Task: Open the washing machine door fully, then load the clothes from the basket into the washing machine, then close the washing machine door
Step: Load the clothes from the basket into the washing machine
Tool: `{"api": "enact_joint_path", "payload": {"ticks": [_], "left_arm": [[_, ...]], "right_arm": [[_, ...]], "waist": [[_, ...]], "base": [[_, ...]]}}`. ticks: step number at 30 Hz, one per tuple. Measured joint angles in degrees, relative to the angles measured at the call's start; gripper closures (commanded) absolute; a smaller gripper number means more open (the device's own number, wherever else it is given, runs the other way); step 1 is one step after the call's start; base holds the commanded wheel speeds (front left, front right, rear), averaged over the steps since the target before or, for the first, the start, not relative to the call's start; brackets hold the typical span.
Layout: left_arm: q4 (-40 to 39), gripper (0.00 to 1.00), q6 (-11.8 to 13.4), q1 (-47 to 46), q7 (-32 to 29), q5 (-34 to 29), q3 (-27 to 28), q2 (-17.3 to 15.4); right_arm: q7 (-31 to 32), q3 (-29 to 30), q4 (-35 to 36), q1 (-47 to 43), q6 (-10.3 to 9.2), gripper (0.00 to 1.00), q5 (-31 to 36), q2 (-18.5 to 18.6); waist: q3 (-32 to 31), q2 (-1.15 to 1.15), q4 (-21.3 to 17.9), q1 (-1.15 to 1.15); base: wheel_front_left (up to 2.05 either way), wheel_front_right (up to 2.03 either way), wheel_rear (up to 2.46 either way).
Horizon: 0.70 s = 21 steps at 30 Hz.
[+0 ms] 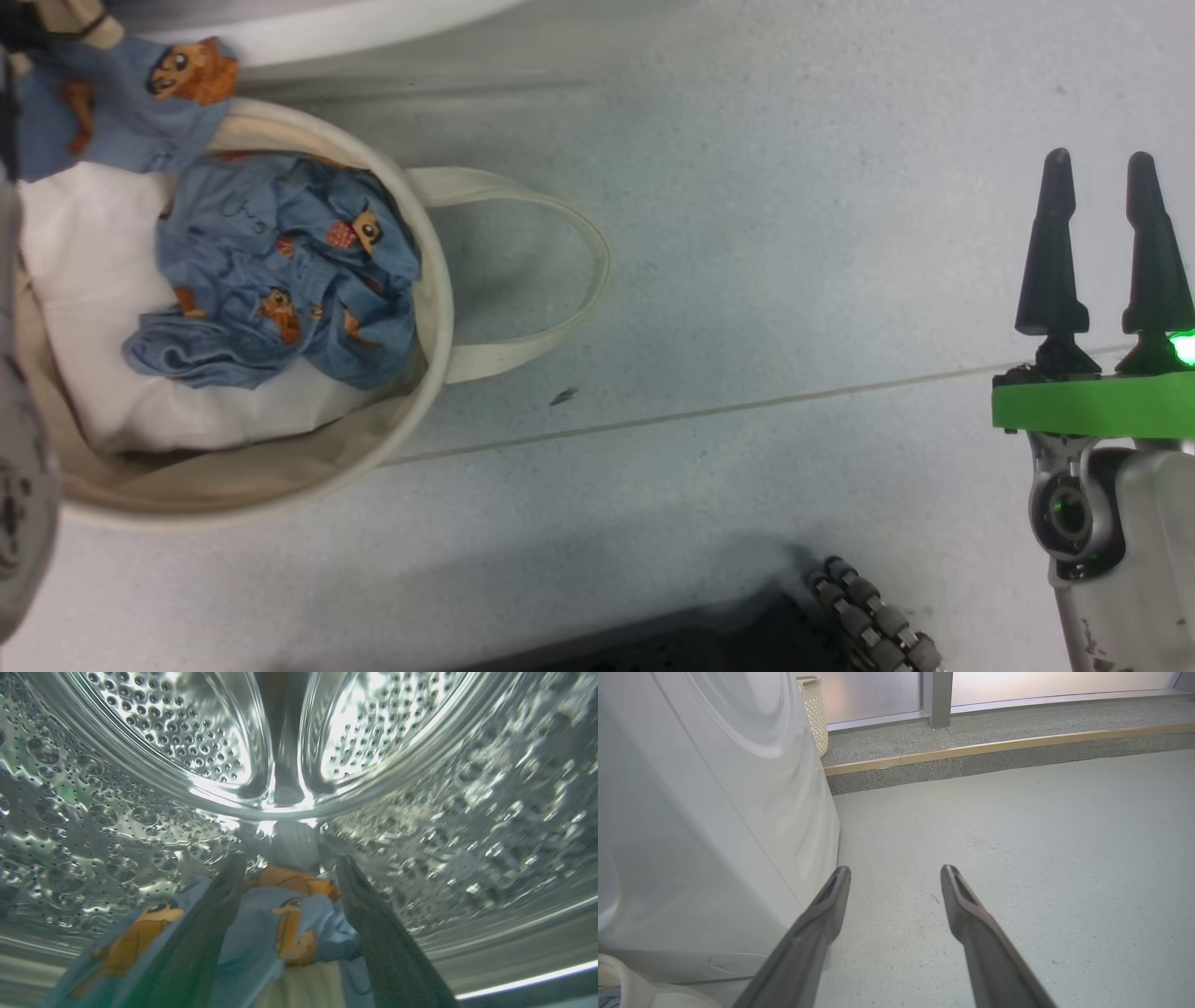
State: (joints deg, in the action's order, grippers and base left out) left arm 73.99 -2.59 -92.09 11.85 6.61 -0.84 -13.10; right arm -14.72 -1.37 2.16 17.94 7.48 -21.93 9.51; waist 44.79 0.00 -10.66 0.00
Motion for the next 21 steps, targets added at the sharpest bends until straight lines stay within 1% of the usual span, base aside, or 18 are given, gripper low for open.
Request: {"api": "enact_joint_path", "payload": {"ticks": [1, 3, 4, 5, 7, 8, 12, 15, 21], "left_arm": [[-0.12, 0.00, -0.35, 0.32, 1.00, 0.85, 0.59, 0.58], [-0.96, 0.00, -2.04, 2.16, 2.45, 4.05, 2.80, 2.16], [-1.68, 0.00, -2.55, 3.11, 2.46, 4.53, 3.19, 2.55], [-2.43, 0.00, -2.83, 4.17, 2.47, 4.82, 3.36, 2.83], [-7.23, 0.00, -3.38, 7.50, 2.47, 5.26, 3.54, 3.36], [-7.23, 0.00, -3.38, 7.50, 2.47, 5.26, 3.54, 3.36], [-17.80, 0.00, -4.08, 16.00, 2.90, 5.56, 3.72, 5.65], [-24.32, 0.00, -4.49, 23.55, 2.89, 5.70, 3.89, 7.49], [-34.99, 0.00, -4.55, 36.59, 2.89, 6.45, 3.99, 8.99]], "right_arm": [[0.00, 0.02, -0.08, 0.07, 0.00, 0.00, 0.00, 0.11], [0.00, 0.10, -0.79, 0.54, 0.00, 0.00, 0.00, 0.40], [0.00, 0.08, -0.92, 0.63, 0.00, 0.00, 0.00, 0.59], [0.00, 0.03, -1.09, 0.65, 0.00, 0.00, 0.00, 0.80], [0.00, -0.21, -1.70, 0.77, 0.00, 0.00, 0.00, 1.22], [0.00, -0.21, -1.70, 0.77, 0.00, 0.00, 0.00, 1.22], [0.00, -1.55, -3.33, 2.43, 0.00, 0.00, -0.02, 1.92], [0.00, -2.50, -4.64, 3.84, 0.00, 0.00, -0.34, 2.07], [0.00, -4.69, -6.32, 4.26, 0.00, 0.00, -0.88, 2.71]], "waist": [[-0.31, 0.00, 0.28, 0.00], [-1.40, 0.01, 1.23, 0.00], [-1.75, 0.00, 1.65, 0.00], [-2.11, 0.00, 2.12, 0.00], [-2.92, 0.00, 3.09, 0.00], [-2.92, 0.00, 3.09, 0.00], [-5.04, 0.01, 5.01, 0.00], [-7.08, 0.01, 6.33, 0.00], [-11.95, 0.01, 8.48, -0.01]], "base": [[0.00, 0.00, 0.00], [0.00, 0.00, 0.00], [0.00, 0.00, 0.00], [0.00, 0.00, 0.00], [0.00, 0.00, 0.00], [0.00, 0.00, 0.00], [0.00, 0.00, 0.00], [0.00, 0.00, 0.00], [0.00, 0.00, 0.00]]}}
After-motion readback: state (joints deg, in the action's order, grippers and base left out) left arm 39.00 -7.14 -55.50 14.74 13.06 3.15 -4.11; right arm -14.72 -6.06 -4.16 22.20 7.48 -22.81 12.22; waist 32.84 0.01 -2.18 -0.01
